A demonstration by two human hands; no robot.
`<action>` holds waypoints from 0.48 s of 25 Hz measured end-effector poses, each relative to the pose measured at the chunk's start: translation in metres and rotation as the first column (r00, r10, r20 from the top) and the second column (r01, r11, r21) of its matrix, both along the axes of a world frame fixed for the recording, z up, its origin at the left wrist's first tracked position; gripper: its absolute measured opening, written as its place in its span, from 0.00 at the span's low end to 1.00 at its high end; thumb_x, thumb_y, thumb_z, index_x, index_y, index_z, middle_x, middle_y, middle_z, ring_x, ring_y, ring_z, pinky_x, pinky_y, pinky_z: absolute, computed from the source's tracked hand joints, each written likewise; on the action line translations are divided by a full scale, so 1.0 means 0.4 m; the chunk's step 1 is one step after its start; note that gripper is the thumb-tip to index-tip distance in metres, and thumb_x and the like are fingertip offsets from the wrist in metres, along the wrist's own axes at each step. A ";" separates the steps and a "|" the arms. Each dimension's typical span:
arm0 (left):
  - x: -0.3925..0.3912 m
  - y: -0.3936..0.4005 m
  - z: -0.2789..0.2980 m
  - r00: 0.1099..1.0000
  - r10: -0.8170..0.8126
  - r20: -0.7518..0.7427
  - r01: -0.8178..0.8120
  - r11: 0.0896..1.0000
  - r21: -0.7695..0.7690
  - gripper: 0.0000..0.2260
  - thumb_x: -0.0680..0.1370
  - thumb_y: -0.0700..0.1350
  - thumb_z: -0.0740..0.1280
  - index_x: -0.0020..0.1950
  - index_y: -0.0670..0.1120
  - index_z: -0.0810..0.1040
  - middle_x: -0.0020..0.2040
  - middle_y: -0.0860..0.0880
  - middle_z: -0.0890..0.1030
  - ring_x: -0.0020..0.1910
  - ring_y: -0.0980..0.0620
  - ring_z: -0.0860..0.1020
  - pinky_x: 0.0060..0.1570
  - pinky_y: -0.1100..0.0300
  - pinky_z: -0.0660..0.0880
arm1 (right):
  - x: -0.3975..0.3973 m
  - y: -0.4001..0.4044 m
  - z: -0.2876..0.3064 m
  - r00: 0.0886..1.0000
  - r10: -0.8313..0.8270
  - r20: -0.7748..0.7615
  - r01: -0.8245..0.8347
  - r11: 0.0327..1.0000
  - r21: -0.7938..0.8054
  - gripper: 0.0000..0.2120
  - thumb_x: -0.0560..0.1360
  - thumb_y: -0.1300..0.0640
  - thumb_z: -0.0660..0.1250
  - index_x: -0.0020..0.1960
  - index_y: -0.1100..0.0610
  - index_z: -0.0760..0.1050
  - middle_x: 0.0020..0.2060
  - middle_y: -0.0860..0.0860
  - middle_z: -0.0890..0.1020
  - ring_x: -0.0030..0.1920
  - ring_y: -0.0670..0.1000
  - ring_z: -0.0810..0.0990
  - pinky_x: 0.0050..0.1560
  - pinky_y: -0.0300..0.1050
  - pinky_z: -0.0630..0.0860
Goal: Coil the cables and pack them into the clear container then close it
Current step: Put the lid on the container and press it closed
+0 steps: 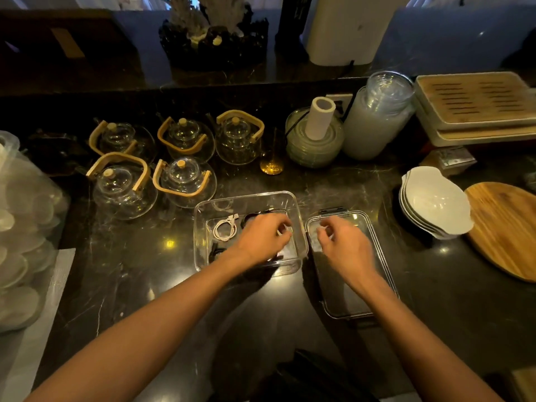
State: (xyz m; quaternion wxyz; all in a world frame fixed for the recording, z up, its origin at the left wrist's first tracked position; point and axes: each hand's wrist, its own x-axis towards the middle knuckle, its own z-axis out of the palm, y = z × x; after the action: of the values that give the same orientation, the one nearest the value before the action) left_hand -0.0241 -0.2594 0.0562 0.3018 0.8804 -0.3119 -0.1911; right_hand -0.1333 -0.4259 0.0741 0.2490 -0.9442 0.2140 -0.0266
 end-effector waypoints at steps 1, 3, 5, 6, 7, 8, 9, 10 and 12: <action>-0.036 -0.030 0.014 0.997 -0.073 0.003 0.073 0.997 -0.018 0.12 0.80 0.47 0.68 0.63 0.48 0.81 0.52 0.51 0.84 0.47 0.56 0.81 0.49 0.59 0.79 | -0.045 -0.020 -0.014 1.000 -0.025 0.002 0.025 1.000 0.015 0.13 0.81 0.51 0.67 0.63 0.54 0.78 0.52 0.51 0.84 0.49 0.51 0.83 0.46 0.45 0.76; -0.117 -0.091 0.016 0.982 -0.185 -0.034 0.183 0.982 -0.038 0.13 0.80 0.47 0.69 0.64 0.47 0.79 0.54 0.50 0.83 0.46 0.57 0.79 0.46 0.65 0.75 | -0.131 -0.050 -0.063 0.996 -0.072 -0.048 0.073 0.997 0.028 0.17 0.80 0.51 0.68 0.67 0.55 0.77 0.59 0.53 0.83 0.57 0.54 0.82 0.55 0.50 0.79; -0.189 -0.132 -0.027 0.974 -0.197 -0.115 0.195 0.980 -0.034 0.17 0.79 0.48 0.69 0.67 0.46 0.77 0.59 0.47 0.81 0.52 0.53 0.80 0.52 0.60 0.77 | -0.198 -0.062 -0.108 0.990 -0.088 -0.111 0.093 0.994 0.049 0.20 0.80 0.51 0.69 0.70 0.55 0.75 0.63 0.54 0.81 0.62 0.56 0.80 0.61 0.52 0.77; -0.230 -0.144 -0.059 0.970 -0.162 -0.183 0.161 0.987 -0.020 0.20 0.79 0.49 0.70 0.70 0.46 0.75 0.63 0.47 0.79 0.58 0.50 0.79 0.57 0.56 0.78 | -0.232 -0.064 -0.124 0.989 -0.087 -0.121 0.093 0.995 0.044 0.21 0.79 0.51 0.70 0.71 0.55 0.74 0.65 0.54 0.80 0.64 0.56 0.79 0.62 0.52 0.75; -0.266 -0.148 -0.097 0.962 -0.096 -0.257 0.099 0.995 -0.001 0.24 0.78 0.50 0.70 0.72 0.46 0.72 0.67 0.46 0.76 0.62 0.48 0.78 0.62 0.52 0.77 | -0.260 -0.065 -0.140 0.990 -0.071 -0.122 0.075 0.997 0.030 0.22 0.79 0.51 0.71 0.71 0.55 0.74 0.65 0.54 0.79 0.64 0.56 0.79 0.63 0.51 0.75; -0.302 -0.150 -0.130 0.950 -0.020 -0.311 0.028 0.999 0.019 0.26 0.77 0.51 0.71 0.73 0.46 0.70 0.69 0.45 0.73 0.65 0.46 0.76 0.65 0.50 0.75 | -0.288 -0.066 -0.158 0.990 -0.052 -0.129 0.056 0.998 0.024 0.23 0.78 0.50 0.71 0.71 0.55 0.75 0.65 0.53 0.79 0.64 0.56 0.79 0.64 0.51 0.75; -0.332 -0.153 -0.160 0.941 0.060 -0.334 -0.048 0.998 0.045 0.27 0.77 0.51 0.71 0.73 0.45 0.68 0.69 0.45 0.72 0.67 0.46 0.75 0.67 0.51 0.73 | -0.316 -0.063 -0.174 0.988 -0.040 -0.147 0.044 0.999 0.026 0.24 0.77 0.49 0.72 0.70 0.55 0.75 0.65 0.53 0.79 0.64 0.56 0.78 0.64 0.52 0.75; -0.351 -0.155 -0.178 0.930 0.149 -0.335 -0.136 0.989 0.064 0.27 0.77 0.50 0.71 0.72 0.44 0.68 0.69 0.44 0.70 0.67 0.45 0.73 0.68 0.52 0.71 | -0.337 -0.058 -0.191 0.985 -0.027 -0.169 0.032 0.999 0.030 0.25 0.76 0.48 0.72 0.70 0.54 0.74 0.65 0.52 0.78 0.65 0.55 0.77 0.65 0.53 0.75; -0.367 -0.168 -0.187 0.869 0.357 -0.342 -0.342 0.934 0.107 0.26 0.76 0.48 0.72 0.69 0.41 0.67 0.68 0.41 0.69 0.68 0.42 0.70 0.68 0.50 0.69 | -0.375 -0.048 -0.216 0.980 -0.003 -0.201 0.004 1.000 0.003 0.27 0.74 0.47 0.72 0.70 0.54 0.73 0.66 0.52 0.77 0.67 0.56 0.75 0.67 0.55 0.73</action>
State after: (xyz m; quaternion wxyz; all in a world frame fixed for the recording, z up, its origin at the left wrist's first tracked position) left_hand -0.1707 -0.3264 -0.0186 0.3638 0.8792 -0.0836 -0.2962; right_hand -0.2834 -0.4452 -0.0122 0.2278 -0.9413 0.2397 0.0686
